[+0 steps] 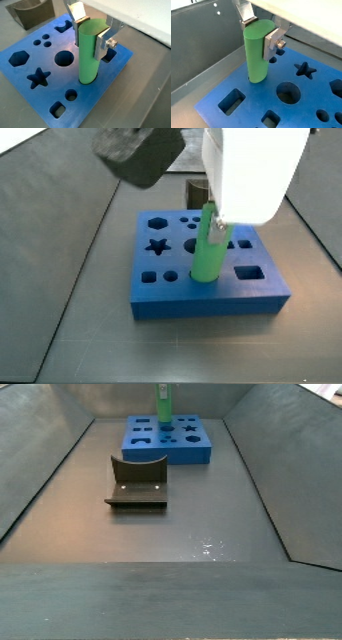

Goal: Pick up the oval object. Move up. Move to above the board. Insert the oval object.
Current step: Insert the oval object.

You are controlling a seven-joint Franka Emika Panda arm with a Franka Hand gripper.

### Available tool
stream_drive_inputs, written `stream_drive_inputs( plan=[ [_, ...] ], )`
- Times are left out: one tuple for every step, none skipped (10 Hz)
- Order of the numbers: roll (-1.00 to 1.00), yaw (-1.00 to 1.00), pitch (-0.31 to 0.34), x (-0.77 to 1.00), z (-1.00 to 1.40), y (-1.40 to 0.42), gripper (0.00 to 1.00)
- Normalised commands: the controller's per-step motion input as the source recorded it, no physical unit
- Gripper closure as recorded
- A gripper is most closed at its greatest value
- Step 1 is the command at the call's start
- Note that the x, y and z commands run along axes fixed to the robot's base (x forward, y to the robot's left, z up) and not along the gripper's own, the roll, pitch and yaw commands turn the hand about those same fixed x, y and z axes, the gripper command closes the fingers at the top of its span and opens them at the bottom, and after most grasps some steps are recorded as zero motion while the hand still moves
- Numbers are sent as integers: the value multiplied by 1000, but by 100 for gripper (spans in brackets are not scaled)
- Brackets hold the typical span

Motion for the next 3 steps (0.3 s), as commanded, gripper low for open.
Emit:
stream_drive_inputs(
  plan=[
    [0, 0, -10, 0, 0, 0, 100],
    [4, 0, 0, 0, 0, 0, 100],
    [0, 0, 0, 0, 0, 0, 100]
  ],
)
